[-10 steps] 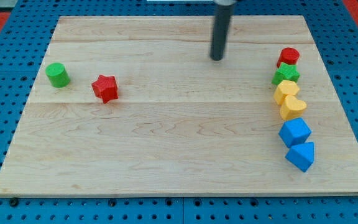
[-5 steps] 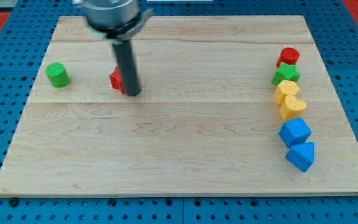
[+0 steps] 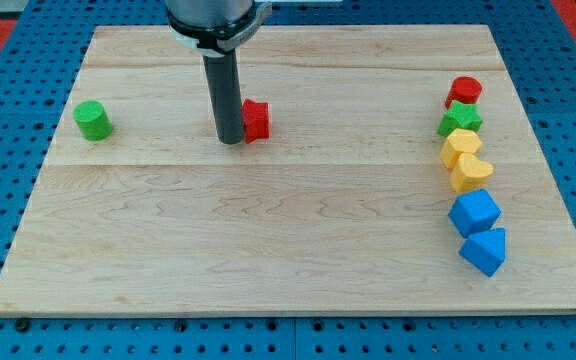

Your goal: Move the red star towards the red circle

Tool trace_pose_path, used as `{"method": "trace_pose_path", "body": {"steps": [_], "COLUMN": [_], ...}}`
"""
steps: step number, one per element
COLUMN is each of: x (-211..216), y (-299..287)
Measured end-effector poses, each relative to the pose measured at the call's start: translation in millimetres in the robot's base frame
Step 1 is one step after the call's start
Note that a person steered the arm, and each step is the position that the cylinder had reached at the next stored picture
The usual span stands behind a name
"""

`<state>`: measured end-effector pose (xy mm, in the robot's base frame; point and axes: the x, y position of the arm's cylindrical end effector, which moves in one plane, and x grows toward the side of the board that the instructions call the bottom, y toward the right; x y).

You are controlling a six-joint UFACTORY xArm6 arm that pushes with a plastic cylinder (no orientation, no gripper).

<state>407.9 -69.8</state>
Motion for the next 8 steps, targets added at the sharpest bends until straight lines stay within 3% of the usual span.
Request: {"method": "trace_pose_path", "body": {"steps": [1,2,3,4,5,6,8], "x": [-19.3,-67.0,-38.7,-18.2,-29.7,-53.0,-110.7], "y": [-1.5,29.9,82.3,50.2,83.2,131.8,125.4]}}
